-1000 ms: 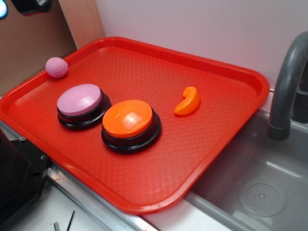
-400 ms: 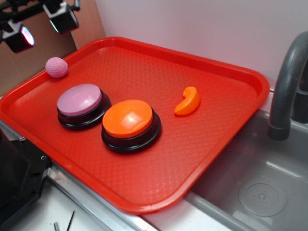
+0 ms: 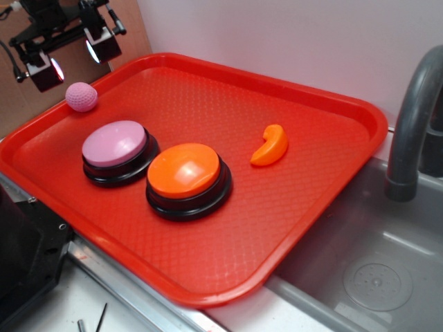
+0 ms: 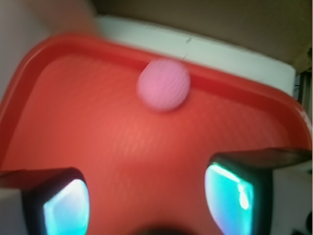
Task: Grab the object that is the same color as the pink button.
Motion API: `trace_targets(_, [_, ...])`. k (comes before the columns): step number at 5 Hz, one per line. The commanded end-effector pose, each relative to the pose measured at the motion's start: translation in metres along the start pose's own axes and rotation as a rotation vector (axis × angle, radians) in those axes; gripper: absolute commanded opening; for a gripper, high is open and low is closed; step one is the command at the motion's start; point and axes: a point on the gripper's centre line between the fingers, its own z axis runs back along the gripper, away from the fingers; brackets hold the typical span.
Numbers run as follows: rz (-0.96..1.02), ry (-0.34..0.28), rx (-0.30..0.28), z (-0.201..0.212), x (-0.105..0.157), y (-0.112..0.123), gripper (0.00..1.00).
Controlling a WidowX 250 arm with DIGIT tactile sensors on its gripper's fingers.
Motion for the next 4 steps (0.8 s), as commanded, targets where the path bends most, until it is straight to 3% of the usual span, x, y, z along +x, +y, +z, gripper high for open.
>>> trace_targets(1, [0.108, -0.101, 0.058, -0.021, 0.028, 0.007, 1.00])
trace_targets(4, [0.189, -0.121, 0.154, -0.048, 0.046, 0.015, 1.00])
